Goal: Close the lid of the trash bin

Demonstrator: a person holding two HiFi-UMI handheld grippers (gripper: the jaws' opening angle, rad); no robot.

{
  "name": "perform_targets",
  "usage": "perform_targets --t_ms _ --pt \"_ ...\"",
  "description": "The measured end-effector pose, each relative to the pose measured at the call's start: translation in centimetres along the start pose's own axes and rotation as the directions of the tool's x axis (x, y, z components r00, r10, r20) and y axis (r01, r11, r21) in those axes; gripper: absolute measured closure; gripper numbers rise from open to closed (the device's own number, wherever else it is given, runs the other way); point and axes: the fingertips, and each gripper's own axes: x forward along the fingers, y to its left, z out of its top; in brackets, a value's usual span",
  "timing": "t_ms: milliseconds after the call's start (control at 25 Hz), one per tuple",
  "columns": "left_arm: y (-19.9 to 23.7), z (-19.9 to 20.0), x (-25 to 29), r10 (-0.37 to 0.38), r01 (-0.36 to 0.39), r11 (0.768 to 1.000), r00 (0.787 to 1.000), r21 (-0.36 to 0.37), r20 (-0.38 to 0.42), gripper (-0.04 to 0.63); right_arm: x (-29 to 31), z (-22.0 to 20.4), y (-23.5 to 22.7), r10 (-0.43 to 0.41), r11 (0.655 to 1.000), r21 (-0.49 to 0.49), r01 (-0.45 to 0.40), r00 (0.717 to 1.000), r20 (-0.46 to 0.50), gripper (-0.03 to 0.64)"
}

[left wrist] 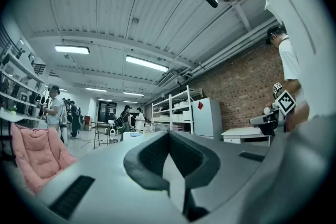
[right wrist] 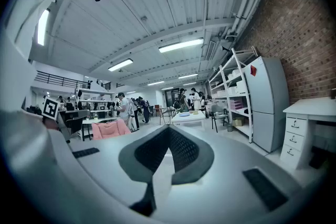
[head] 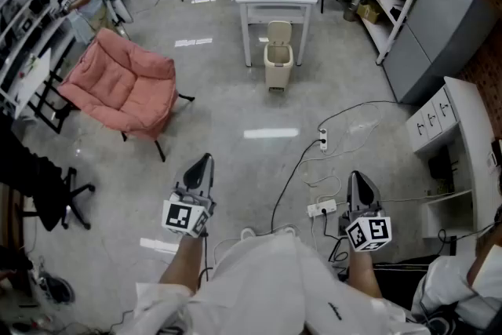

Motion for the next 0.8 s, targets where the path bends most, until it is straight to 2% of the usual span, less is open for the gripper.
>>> perform_targets --t_ms 200,400,520,600,720,760,800 --pt "0.5 0.0 -0.1 -0.002 0.002 1.000 1.000 -0.005 0.006 0.572 0.5 0.0 0.6 0.006 1.000 -0.005 -0.006 1.000 0.004 0.600" --pt "1.7 0.0 -0.6 0.003 -0.002 0.999 1.000 -0.047 0.026 0.572 0.9 -0.2 1.8 0.008 1.000 -0.008 -0.008 1.000 0.001 0.600" --pt "2.5 0.1 -0.9 0.002 -0.001 1.000 0.999 -0.023 0.032 0.572 1.3 0.0 2.5 0.014 1.000 0.006 -0.014 1.000 0.017 0.600" --pt "2.8 0.1 -1.2 -0.006 0.006 1.000 1.000 -0.004 0.031 0.572 1.5 0.0 3.1 0.011 1.000 0.008 -0.011 1.000 0.017 0.598" --pt "2.7 -0.1 -1.4 -0.043 0.044 0.999 0.999 -0.031 0.033 0.569 1.8 -0.2 4.3 0.023 1.000 0.004 -0.024 1.000 0.018 0.594" --pt "2.7 -0.4 -1.4 -0.065 0.067 0.997 0.997 -0.047 0.032 0.564 2.0 -0.4 4.8 0.034 0.999 0.005 -0.034 0.999 0.013 0.544" --pt "2.7 -0.7 -1.3 -0.088 0.089 0.994 0.996 -0.062 0.028 0.520 2.4 -0.7 5.4 0.044 0.999 0.005 -0.045 0.999 0.003 0.477"
